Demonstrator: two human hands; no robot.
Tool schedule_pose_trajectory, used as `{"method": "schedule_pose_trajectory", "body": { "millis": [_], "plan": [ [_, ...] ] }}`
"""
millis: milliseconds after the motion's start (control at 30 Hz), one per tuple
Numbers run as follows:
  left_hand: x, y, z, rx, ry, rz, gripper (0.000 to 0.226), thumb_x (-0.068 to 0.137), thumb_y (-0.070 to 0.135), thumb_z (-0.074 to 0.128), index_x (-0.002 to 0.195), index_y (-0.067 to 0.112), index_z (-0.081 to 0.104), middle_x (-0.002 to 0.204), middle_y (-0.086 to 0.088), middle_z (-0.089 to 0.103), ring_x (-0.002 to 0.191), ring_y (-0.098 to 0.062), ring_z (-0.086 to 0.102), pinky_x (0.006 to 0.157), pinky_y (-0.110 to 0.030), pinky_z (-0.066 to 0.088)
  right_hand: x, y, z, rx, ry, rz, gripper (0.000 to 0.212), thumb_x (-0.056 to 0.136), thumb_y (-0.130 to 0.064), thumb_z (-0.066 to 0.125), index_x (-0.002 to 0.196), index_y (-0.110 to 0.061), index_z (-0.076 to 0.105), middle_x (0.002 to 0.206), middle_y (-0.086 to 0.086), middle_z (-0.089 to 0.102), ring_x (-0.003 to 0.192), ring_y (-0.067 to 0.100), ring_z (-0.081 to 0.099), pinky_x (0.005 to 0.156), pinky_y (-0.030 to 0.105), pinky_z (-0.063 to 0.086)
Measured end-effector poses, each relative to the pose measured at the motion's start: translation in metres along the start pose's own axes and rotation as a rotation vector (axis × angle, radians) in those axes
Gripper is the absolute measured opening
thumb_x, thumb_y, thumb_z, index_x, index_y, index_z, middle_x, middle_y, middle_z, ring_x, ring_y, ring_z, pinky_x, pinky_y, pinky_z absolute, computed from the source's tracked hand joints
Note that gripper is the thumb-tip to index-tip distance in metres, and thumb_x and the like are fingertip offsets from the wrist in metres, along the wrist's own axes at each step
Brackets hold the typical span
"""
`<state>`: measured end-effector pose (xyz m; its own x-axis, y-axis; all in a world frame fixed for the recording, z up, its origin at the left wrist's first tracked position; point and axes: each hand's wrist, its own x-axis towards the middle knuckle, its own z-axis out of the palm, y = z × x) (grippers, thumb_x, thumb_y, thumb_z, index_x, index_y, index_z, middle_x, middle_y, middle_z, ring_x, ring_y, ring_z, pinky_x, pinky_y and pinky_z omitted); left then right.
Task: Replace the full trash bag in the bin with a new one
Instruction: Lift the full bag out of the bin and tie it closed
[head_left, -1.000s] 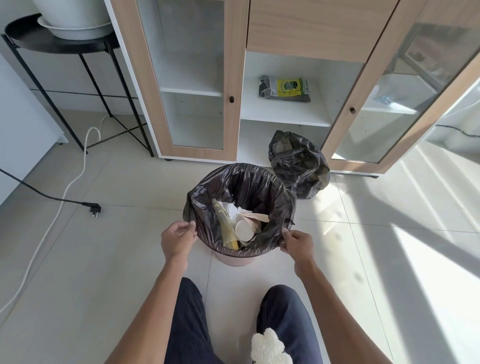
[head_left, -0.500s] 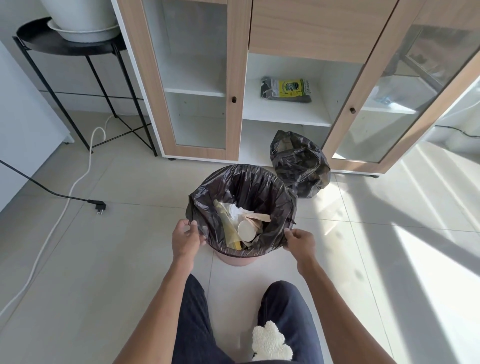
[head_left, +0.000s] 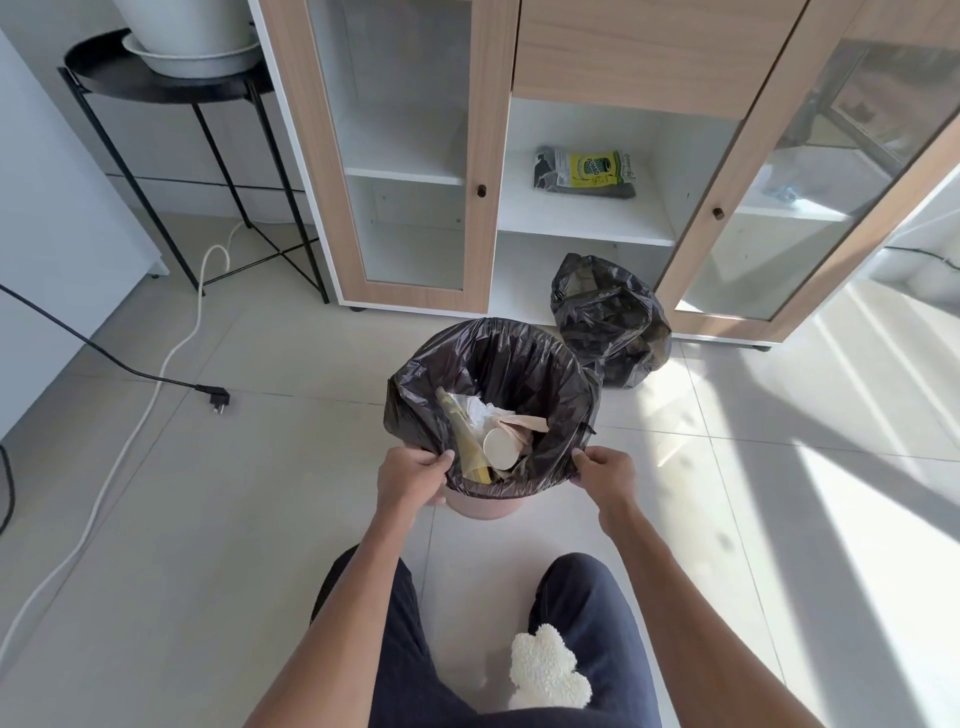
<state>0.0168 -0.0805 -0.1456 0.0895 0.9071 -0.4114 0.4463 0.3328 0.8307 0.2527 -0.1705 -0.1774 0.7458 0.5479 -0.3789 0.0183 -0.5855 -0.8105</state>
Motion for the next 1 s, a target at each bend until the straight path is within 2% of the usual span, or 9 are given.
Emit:
{"method": "schedule_pose_trajectory", "body": {
  "millis": [67,133,267,400,467,567,633,867,1000],
  "plan": [
    [0.001,0.001,0.003,0.035,-0.066,-0.037,0.028,0.081,0.025,0.079,0.074,-0.001,0.074,0.068,-0.009,0.068,0.053,-0.021,0.068,0.065,-0.042,0.063,0.0,0.0,0.0,-0.004,-0.009,0.001,0.03,0.091,-0.018,0.065,0.084,0.01,0.066,0.065,0.008,0.058,0.063,0.024,0.063,0.056,0.025,0.042],
    [0.001,0.003,0.002,0.07,-0.118,-0.049,0.024,0.079,0.027,0.081,0.074,0.005,0.076,0.072,-0.006,0.071,0.061,-0.02,0.071,0.067,-0.037,0.064,0.001,-0.001,-0.001,0.002,-0.005,-0.003,0.029,0.091,-0.019,0.065,0.083,0.009,0.068,0.065,0.012,0.063,0.071,0.035,0.071,0.059,0.027,0.043],
    [-0.001,0.006,-0.005,0.113,-0.275,-0.036,0.014,0.08,0.026,0.081,0.092,0.018,0.081,0.081,0.001,0.076,0.08,-0.011,0.069,0.064,-0.024,0.06,0.0,-0.003,-0.002,0.026,0.007,-0.005,0.028,0.091,-0.019,0.067,0.086,0.008,0.072,0.089,0.027,0.072,0.078,0.027,0.076,0.061,0.026,0.048],
    [-0.006,0.005,-0.001,0.099,-0.34,-0.059,0.014,0.084,0.03,0.077,0.095,0.021,0.078,0.075,0.002,0.074,0.057,-0.005,0.059,0.058,-0.022,0.057,0.0,-0.003,0.001,0.034,-0.02,0.009,0.042,0.09,-0.026,0.069,0.096,0.015,0.065,0.088,0.032,0.068,0.068,0.021,0.074,0.081,0.042,0.06],
    [-0.008,0.003,0.005,0.033,-0.338,-0.093,0.02,0.085,0.031,0.076,0.095,0.013,0.076,0.075,-0.002,0.076,0.047,-0.005,0.051,0.058,-0.024,0.057,-0.001,-0.002,0.003,0.047,-0.046,0.034,0.046,0.089,-0.03,0.068,0.091,0.016,0.065,0.065,0.023,0.062,0.059,0.02,0.063,0.073,0.034,0.055],
    [-0.01,0.001,0.008,-0.048,-0.349,-0.123,0.022,0.088,0.027,0.073,0.101,0.008,0.074,0.08,-0.006,0.078,0.048,-0.006,0.051,0.062,-0.027,0.059,-0.005,-0.002,0.002,0.048,-0.069,0.055,0.044,0.09,-0.032,0.066,0.065,0.004,0.061,0.057,0.006,0.055,0.058,0.02,0.05,0.067,0.032,0.046],
    [-0.01,0.003,0.006,-0.073,-0.377,-0.134,0.022,0.089,0.027,0.072,0.102,0.009,0.073,0.082,-0.006,0.079,0.052,-0.007,0.052,0.064,-0.027,0.06,-0.007,-0.005,0.0,0.015,-0.096,0.069,0.037,0.092,-0.033,0.064,0.068,-0.005,0.061,0.059,0.007,0.057,0.056,0.021,0.052,0.067,0.034,0.049],
    [-0.01,0.0,-0.001,-0.137,-0.417,-0.152,0.023,0.09,0.03,0.071,0.093,0.007,0.075,0.078,-0.002,0.072,0.052,-0.008,0.049,0.063,-0.027,0.057,-0.016,-0.023,-0.004,-0.025,-0.243,0.102,0.028,0.091,-0.032,0.067,0.08,-0.007,0.063,0.07,0.006,0.056,0.056,0.017,0.053,0.051,0.024,0.044],
    [-0.007,-0.001,-0.007,-0.319,-0.338,-0.169,0.022,0.092,0.027,0.068,0.09,0.006,0.071,0.087,-0.005,0.076,0.056,-0.012,0.06,0.062,-0.028,0.06,-0.014,-0.026,-0.018,0.261,-0.275,0.19,0.017,0.091,-0.024,0.065,0.089,-0.007,0.068,0.077,0.006,0.061,0.063,0.017,0.057,0.056,0.024,0.049]
  ]
}}
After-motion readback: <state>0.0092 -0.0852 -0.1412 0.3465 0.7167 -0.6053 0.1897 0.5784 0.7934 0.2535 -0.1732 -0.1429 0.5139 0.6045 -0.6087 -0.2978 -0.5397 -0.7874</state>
